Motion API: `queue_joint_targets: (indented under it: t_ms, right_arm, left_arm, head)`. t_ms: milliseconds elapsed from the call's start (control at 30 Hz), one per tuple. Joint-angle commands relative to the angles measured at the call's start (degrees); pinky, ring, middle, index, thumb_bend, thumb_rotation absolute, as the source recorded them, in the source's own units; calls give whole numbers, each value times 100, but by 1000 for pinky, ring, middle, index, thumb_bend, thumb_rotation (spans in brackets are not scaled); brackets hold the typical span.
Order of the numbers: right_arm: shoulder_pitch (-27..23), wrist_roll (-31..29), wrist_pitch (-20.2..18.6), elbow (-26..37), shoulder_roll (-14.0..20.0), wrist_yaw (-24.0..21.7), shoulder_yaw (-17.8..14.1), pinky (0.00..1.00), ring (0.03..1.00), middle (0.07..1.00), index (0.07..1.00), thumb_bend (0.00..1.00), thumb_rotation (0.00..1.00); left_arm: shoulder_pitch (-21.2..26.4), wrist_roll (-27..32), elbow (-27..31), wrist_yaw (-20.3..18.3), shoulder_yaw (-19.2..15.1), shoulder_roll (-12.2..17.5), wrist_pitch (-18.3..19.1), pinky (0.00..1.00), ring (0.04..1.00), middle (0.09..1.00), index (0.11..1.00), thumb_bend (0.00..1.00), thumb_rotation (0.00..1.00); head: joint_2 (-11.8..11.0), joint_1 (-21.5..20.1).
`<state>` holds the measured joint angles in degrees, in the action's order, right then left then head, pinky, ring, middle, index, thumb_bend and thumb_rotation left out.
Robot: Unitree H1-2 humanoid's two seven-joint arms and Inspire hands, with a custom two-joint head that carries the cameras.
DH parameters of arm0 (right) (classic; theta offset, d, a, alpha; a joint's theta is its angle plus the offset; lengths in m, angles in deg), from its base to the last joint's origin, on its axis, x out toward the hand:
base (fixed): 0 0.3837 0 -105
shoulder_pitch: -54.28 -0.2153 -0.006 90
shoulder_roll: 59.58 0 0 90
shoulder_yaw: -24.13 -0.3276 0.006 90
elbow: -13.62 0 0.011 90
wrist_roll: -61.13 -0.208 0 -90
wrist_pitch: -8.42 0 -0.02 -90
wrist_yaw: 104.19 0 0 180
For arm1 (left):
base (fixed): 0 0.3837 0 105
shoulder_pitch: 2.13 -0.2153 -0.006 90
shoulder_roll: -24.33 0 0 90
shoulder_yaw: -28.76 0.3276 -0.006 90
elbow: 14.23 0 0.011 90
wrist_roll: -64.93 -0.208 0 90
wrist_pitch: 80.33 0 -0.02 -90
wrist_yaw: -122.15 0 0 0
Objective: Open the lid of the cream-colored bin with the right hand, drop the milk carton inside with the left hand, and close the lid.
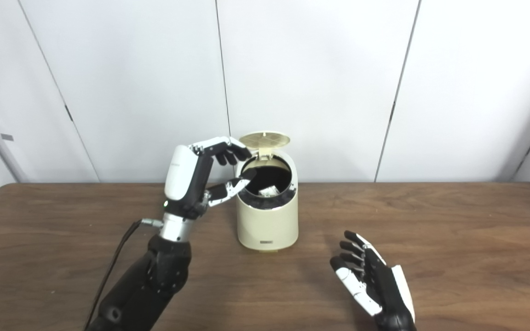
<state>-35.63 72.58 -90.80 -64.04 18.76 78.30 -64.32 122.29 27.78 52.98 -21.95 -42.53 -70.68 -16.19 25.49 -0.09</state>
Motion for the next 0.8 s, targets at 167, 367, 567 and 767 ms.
queue_joint_targets:
  t_ms: [167,367,567,767]
  right_arm:
    - [-118,-64,40,284,-1,-32,-34,663,783,813,843,560,711]
    - [-192,-116,-75,434,32,-40,-84,746,835,845,872,592,751]
    - [-616,-252,-21,353,140,-24,-290,774,858,863,878,551,688]
    - [-1250,16,142,128,440,-17,-255,750,847,866,861,554,683]
  left_arm:
    - [-284,363,979,-297,-508,91,28,353,443,486,490,478,0]
    - [-977,1500,1916,-1341,-1170,-5,806,329,445,513,505,476,0]
    - [-1607,2246,2427,-2073,-1666,-54,1667,348,421,511,548,484,0]
    - [-2160,2808,2813,-3317,-1617,263,2832,663,735,799,845,464,506]
  head:
    - [8,7]
    - [10,-6]
    - [12,10]
    - [12,-20]
